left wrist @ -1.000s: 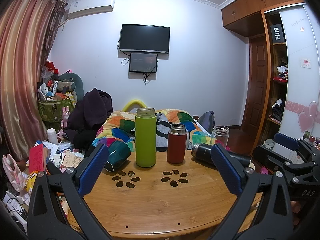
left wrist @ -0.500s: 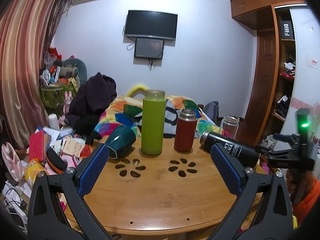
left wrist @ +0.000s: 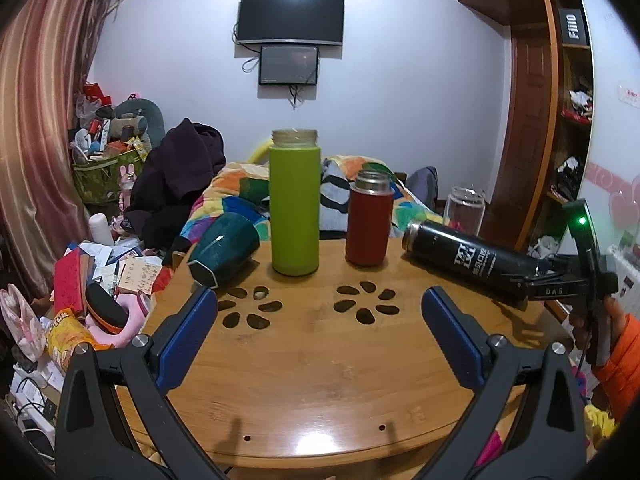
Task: Flip cup upside down
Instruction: 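Move the right gripper to the lying black tumbler and grasp its body, then lift the black tumbler with the right gripper and rotate it upright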
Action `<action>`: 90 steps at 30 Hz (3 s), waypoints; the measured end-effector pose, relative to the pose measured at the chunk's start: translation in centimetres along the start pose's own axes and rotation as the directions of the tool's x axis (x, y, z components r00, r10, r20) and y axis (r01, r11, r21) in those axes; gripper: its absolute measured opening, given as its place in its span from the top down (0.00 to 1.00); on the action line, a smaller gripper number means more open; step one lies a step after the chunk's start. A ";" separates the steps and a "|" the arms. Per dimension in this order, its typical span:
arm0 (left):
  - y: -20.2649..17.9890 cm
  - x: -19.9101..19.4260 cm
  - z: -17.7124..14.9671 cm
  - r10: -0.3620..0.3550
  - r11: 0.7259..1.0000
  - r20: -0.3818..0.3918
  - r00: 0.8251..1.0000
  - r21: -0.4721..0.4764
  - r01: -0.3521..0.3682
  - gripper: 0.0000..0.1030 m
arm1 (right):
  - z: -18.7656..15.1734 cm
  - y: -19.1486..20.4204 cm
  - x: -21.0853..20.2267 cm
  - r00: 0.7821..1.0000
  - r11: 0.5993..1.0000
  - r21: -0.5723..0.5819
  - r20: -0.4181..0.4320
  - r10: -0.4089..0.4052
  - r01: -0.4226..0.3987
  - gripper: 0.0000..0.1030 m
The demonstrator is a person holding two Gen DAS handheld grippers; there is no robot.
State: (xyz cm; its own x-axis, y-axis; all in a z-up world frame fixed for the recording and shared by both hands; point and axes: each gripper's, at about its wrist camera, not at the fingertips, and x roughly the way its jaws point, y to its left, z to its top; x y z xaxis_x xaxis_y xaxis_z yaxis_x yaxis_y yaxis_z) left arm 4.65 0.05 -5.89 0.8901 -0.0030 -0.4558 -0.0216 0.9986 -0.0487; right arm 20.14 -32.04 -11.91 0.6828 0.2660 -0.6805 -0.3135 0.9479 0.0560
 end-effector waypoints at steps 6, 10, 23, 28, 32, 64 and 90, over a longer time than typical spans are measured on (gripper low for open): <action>-1.2 0.4 -0.6 -0.015 1.000 -0.013 1.000 0.027 0.015 0.00 | -0.8 2.4 -1.7 1.000 0.999 -0.031 0.018 0.009 -0.009 0.37; -2.0 1.1 -1.5 -0.021 0.998 -0.034 0.999 0.051 0.023 0.00 | -1.9 5.6 -3.0 0.998 0.996 -0.079 0.031 -0.045 0.047 0.40; -4.5 2.0 -4.7 -0.067 0.990 -0.023 0.998 0.120 0.069 0.00 | -3.5 11.7 -10.5 0.988 0.997 -0.066 0.152 -0.021 0.031 0.41; -7.3 1.6 -6.3 -0.088 0.968 0.047 0.995 0.242 0.074 0.00 | -3.9 14.0 -12.2 0.986 0.995 -0.103 0.164 0.005 0.012 0.41; -9.5 0.9 -7.5 -0.092 0.934 0.155 0.984 0.355 0.032 0.00 | -4.2 15.4 -13.1 0.986 0.991 -0.136 0.161 0.034 -0.012 0.41; -13.1 1.9 -9.7 -0.201 0.835 0.285 0.937 0.550 0.012 0.00 | -7.4 12.8 -17.1 0.977 0.954 -0.219 0.023 0.214 -0.204 0.27; -8.1 -2.7 1.4 -0.222 0.929 0.189 0.957 0.339 0.149 0.38 | -4.9 11.6 -14.7 0.972 0.986 -0.103 0.184 0.149 -0.132 0.28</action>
State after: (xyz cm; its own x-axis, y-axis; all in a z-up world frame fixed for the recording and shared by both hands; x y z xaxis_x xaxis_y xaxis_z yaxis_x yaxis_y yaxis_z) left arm 3.04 -8.00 -3.01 0.9423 -0.2144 -0.2573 0.2665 0.9452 0.1885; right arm 3.26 -25.83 -4.89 0.7378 0.4319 -0.5188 -0.4671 0.8815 0.0696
